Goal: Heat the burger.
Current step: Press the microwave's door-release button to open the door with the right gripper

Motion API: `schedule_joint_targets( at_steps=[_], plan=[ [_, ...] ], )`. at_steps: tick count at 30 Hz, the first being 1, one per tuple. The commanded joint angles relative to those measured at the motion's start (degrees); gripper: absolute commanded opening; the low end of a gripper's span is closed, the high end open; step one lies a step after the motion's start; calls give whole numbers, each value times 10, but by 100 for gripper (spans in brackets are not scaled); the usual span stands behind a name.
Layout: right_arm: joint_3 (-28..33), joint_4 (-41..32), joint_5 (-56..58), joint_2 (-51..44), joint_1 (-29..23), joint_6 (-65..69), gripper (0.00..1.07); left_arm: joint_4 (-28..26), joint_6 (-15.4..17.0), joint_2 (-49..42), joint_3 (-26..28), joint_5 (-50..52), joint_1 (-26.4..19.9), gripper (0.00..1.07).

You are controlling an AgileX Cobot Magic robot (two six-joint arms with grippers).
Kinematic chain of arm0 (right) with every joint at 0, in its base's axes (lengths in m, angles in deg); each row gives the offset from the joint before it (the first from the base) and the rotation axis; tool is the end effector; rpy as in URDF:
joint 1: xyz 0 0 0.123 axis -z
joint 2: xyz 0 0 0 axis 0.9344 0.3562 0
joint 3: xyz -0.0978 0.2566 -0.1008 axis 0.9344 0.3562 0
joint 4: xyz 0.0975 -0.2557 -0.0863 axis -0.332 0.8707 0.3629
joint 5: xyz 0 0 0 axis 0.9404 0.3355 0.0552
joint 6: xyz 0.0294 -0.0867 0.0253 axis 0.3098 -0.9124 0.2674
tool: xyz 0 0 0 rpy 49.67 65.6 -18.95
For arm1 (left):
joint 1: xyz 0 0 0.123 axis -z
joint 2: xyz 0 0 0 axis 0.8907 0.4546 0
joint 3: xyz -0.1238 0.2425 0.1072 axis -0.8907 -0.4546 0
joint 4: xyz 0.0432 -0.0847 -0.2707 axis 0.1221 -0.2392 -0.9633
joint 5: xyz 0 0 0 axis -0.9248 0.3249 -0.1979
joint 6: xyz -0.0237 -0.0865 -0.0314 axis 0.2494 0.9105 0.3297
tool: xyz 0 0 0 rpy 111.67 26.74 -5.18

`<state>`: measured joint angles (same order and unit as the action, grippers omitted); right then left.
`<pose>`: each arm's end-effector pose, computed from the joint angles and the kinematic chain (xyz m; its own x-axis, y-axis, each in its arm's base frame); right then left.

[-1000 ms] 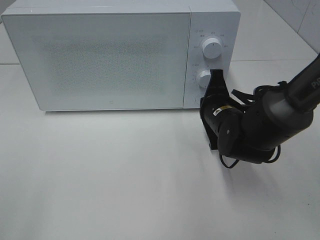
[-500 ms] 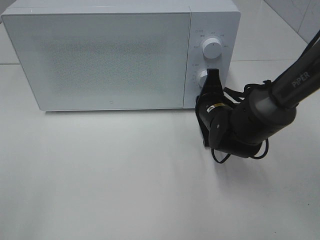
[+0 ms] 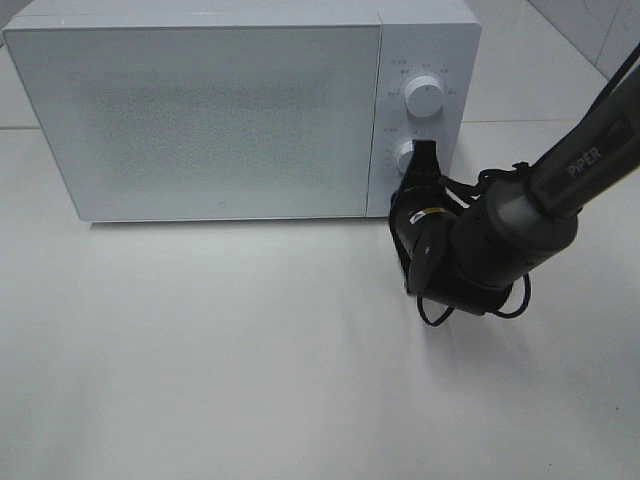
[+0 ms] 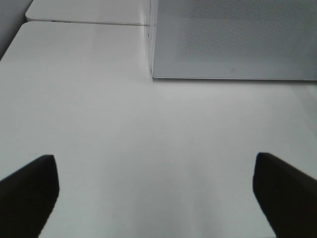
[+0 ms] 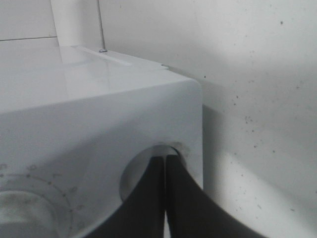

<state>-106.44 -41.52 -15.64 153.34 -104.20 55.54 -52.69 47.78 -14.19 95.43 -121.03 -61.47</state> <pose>0.3539 0.1835 0.0435 0.0160 0.9991 -0.0383 0.3573 0.0301 0.9335 0.0177 -0.0081 0.2990 -0.4406 -0.0034 -0.8977 0.0912 0.9946 -0.0485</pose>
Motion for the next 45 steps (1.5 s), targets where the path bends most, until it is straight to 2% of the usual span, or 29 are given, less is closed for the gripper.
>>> schedule_joint_targets(
  at_steps=[1,12,23,38,45],
  plan=[
    [-14,-5,-64,-1,3,-21,0,-2,3,-11,-3,-1,-2,102],
    [-59,-5,-120,-1,3,-45,0,-2,3,-11,-3,-1,-2,102],
    [-99,0,-143,-1,29,-78,0,-2,3,-11,-3,-1,-2,102],
    [-98,1,-111,-4,28,-73,0,-2,3,-11,-3,-1,-2,102],
    [-61,15,-84,-28,28,-73,0,-2,3,-11,-3,-1,-2,102]
  ],
)
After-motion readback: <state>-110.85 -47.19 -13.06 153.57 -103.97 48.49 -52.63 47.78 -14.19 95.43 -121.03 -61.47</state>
